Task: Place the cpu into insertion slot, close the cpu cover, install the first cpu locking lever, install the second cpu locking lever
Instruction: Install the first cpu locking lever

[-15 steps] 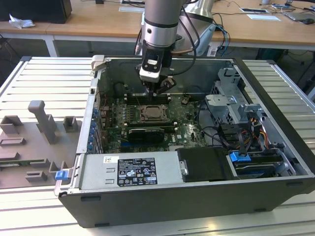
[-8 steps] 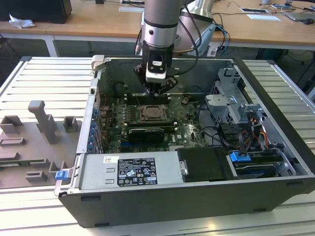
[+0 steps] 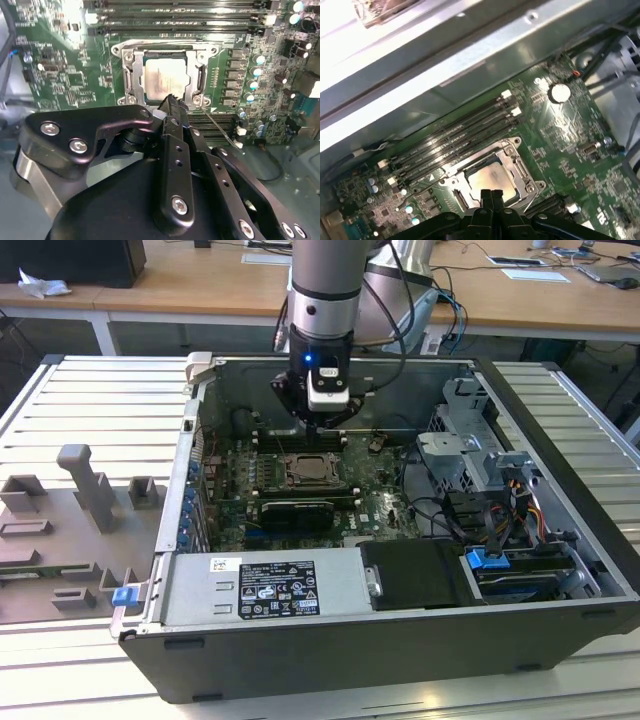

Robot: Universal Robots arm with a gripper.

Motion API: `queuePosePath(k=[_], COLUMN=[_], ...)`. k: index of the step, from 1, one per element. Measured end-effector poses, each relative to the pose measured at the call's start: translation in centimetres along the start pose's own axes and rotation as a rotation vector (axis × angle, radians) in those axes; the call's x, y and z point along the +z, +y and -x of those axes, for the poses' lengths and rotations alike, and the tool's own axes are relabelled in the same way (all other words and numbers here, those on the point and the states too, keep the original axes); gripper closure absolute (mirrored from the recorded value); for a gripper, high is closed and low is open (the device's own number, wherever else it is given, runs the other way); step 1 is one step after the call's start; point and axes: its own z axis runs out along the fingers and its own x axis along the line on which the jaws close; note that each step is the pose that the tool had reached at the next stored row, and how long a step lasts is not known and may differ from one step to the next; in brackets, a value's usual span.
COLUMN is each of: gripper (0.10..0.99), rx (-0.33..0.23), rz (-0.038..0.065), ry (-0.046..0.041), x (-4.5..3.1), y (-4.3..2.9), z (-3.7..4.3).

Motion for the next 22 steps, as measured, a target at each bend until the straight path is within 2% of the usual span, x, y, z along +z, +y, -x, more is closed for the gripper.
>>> queuePosePath(k=[10,18,22], gripper=[0.98,0.98,0.98], rx=[-0.229,-0.336,-0.37], rz=[-0.003,-0.005,-0.005], ry=[0.0041,0.006,0.0067], x=[0.09,0.09,0.09], y=[-0.01,-0.01,-0.01], z=[0.0,0.0,0.0])
